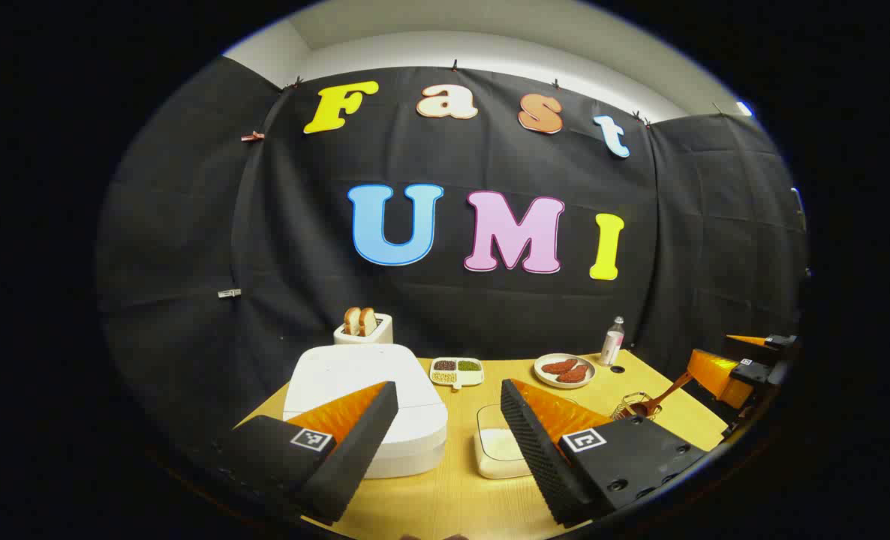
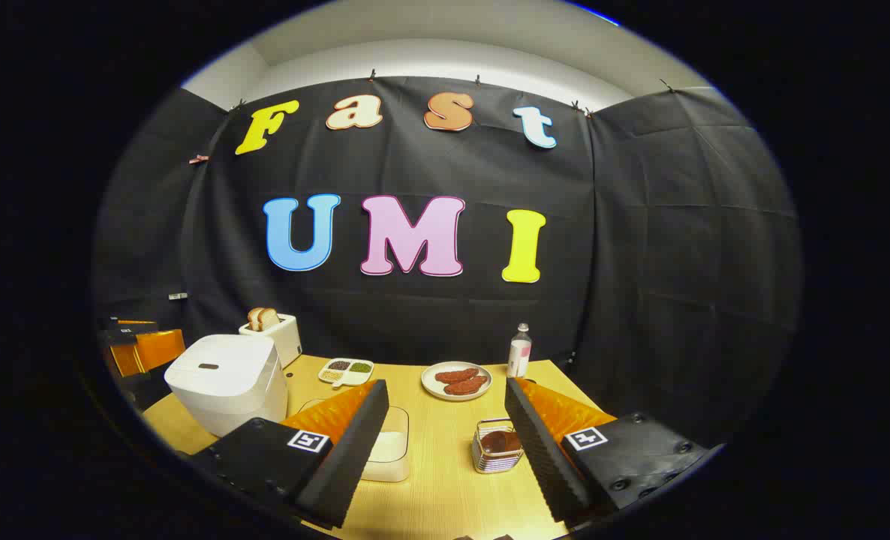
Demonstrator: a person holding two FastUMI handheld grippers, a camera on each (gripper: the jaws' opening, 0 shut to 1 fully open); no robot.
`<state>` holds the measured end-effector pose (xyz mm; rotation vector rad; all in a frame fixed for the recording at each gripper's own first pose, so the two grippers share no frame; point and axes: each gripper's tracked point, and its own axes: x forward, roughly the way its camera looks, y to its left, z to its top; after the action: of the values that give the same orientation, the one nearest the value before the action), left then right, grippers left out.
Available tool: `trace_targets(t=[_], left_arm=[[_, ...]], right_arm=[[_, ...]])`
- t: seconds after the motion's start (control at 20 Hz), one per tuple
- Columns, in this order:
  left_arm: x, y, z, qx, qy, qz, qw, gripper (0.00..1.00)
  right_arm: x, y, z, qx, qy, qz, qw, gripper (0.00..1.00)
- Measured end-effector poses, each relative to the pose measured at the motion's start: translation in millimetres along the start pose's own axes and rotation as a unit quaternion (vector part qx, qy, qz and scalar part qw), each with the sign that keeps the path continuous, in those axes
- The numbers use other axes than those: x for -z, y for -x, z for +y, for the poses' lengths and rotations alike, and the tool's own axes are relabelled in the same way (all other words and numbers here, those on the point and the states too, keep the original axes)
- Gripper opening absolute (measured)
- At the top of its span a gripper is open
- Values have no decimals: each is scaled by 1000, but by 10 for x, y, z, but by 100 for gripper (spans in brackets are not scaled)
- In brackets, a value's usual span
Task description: Close the left gripper, press the button to open the rice cooker; take a wooden spoon from the chopstick holder with the right hand, scoop a spoonful of rice and pour it into the rice cooker, then put the wooden spoon back into the chopstick holder.
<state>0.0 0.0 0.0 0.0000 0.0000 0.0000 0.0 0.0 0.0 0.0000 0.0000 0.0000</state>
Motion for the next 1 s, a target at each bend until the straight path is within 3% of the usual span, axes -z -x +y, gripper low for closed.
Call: trace_targets(t=[1.0], left_arm=[[8,-33,153,-19,-4,3,1000,95]], right_arm=[[44,26,-86,-3,-3,7,1000,98]])
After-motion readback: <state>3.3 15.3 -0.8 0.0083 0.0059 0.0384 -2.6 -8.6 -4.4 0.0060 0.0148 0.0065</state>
